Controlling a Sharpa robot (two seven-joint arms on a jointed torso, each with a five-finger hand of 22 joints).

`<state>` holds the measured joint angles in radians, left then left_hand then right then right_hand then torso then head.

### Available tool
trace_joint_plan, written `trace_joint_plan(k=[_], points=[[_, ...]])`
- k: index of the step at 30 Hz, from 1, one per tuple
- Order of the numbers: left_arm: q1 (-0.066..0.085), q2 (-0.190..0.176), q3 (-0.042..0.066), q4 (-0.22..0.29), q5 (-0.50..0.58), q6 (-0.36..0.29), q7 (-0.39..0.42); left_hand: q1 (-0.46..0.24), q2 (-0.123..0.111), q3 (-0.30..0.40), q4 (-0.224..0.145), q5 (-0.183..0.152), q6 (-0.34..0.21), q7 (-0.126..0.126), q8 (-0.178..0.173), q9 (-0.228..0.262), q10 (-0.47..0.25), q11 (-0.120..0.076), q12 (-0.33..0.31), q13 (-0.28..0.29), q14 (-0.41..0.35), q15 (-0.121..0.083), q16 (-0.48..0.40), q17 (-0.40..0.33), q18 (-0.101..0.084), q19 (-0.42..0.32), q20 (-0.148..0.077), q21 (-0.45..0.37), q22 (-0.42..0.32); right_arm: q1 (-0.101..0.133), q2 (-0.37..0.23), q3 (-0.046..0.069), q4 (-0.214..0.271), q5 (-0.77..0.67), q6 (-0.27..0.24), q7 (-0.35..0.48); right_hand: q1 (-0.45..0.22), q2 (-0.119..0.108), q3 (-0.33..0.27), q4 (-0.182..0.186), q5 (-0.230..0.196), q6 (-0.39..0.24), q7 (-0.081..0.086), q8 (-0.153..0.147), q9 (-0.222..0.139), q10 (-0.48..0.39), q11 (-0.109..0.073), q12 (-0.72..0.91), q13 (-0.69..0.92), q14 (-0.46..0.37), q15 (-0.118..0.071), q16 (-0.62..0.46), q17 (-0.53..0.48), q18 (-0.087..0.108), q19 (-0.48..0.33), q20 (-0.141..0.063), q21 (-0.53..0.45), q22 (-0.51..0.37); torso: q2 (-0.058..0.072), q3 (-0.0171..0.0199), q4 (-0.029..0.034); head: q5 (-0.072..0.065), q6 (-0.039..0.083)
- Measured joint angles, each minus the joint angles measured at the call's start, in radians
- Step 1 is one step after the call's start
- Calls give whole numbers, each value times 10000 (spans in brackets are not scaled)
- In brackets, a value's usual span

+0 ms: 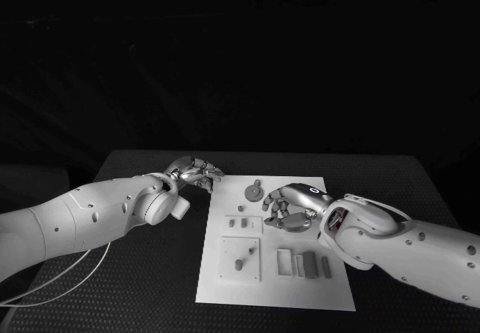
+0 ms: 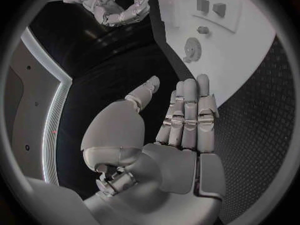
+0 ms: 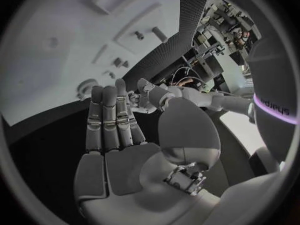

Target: Assemble the parts on the task board

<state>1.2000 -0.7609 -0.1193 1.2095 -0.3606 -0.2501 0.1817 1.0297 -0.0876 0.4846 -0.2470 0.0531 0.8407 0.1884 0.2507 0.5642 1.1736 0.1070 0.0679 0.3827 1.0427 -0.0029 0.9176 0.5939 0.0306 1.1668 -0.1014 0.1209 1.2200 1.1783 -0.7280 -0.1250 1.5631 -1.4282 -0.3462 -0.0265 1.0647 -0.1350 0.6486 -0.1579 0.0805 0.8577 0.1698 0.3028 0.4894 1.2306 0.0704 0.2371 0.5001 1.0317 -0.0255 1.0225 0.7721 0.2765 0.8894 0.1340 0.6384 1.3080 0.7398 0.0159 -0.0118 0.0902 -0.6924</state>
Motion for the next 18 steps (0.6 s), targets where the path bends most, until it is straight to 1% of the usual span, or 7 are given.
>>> trace_joint_plan(k=[2, 6, 7, 10, 13, 15, 18], points=[[0, 52, 0, -76, 0, -7, 11, 0, 0, 0, 0, 0, -1, -1, 0, 0, 0, 0, 0, 0, 0, 0, 0, 0, 0, 0, 0, 0, 0, 218, -282, 2, -103, 622, 219, -116, -54, 54, -12, 12, 0, 157, -46, 90, 49, -52, -68, 156, 466, 10, -12, 142, -90, -53, 4, -3, 63, 0, -14, -4, -19, -99, 92], [-2, 130, -1, -234, 0, -12, 28, 0, 0, 0, 0, 0, -1, -1, 0, 0, 0, 0, 0, -1, 0, 0, 0, -1, 0, 0, 0, -40, -1, 488, -802, 21, -225, 1685, 637, -400, -75, 75, -50, -27, 0, 372, -168, 231, 200, -57, -218, 725, 1747, 333, -285, 946, -47, -55, 501, -293, 581, 0, -57, -7, -78, -240, 223], [-3, 150, -1, -267, 0, -12, 33, 0, 0, 0, 0, 0, -1, -1, 0, 0, -1, 0, 0, 0, 0, 0, 0, -1, 0, 0, 1, -40, -1, 519, -910, 21, -251, 1911, 747, -475, -75, 75, -129, -47, 0, 427, -226, 231, 246, -320, -283, 1349, 2662, 519, -361, 1569, 156, -53, 781, -454, 965, 0, -67, -7, -95, -258, 246], [-2, 187, -1, -308, 4, -12, 48, -34, 34, 0, 0, 0, -1, -2, 0, 0, -1, 0, 0, 8, 0, 0, 0, -1, 0, 0, 1, -40, -1, 563, -1195, 18, -280, 2459, 1106, -726, -198, -48, -177, 40, 0, 427, -337, 231, 361, -1141, -326, 4287, 5543, 584, -426, 3169, 664, -54, 938, -610, 1597, 1, -96, 12, -141, -318, 291], [-3, 189, -1, -308, 6, -11, 60, -34, 34, 0, 0, 0, -2, -2, 0, -1, 0, 0, 0, 9, 0, 0, 0, 8, 0, 0, 1, -40, 7, 565, -1446, 8, -96, 2684, 1607, -1092, -463, -257, -161, 363, 0, 496, -398, 313, 564, -1142, -326, 6477, 6943, 583, -447, 4271, 989, -76, 1123, -796, 2005, 1, -120, 36, -173, -361, 312], [-2, 183, -1, -304, 7, -10, 65, -34, 34, 0, 0, 0, -2, -2, 0, 0, 0, -1, 0, 8, 0, 0, 0, 8, 0, 0, 1, -40, 7, 564, -1557, 2, 89, 2691, 2011, -1418, -805, -325, -138, 654, 0, 550, -449, 439, 782, -1142, -326, 7473, 7315, 600, -465, 4724, 1078, -216, 1336, -938, 2187, 1, -131, 55, -189, -377, 314], [-2, 177, -1, -303, 8, -10, 69, -34, 34, 0, 0, 0, -3, -3, 0, 0, 0, -1, 0, 8, 0, 0, -20, 8, 0, -1, 2, -40, 7, 563, -1669, -38, 301, 2688, 2546, -1943, -1217, -411, -141, 1034, 0, 593, -490, 556, 968, -1141, -326, 8094, 7458, 764, -473, 5030, 1121, -302, 1638, -1059, 2332, 1, -139, 78, -202, -399, 309]])
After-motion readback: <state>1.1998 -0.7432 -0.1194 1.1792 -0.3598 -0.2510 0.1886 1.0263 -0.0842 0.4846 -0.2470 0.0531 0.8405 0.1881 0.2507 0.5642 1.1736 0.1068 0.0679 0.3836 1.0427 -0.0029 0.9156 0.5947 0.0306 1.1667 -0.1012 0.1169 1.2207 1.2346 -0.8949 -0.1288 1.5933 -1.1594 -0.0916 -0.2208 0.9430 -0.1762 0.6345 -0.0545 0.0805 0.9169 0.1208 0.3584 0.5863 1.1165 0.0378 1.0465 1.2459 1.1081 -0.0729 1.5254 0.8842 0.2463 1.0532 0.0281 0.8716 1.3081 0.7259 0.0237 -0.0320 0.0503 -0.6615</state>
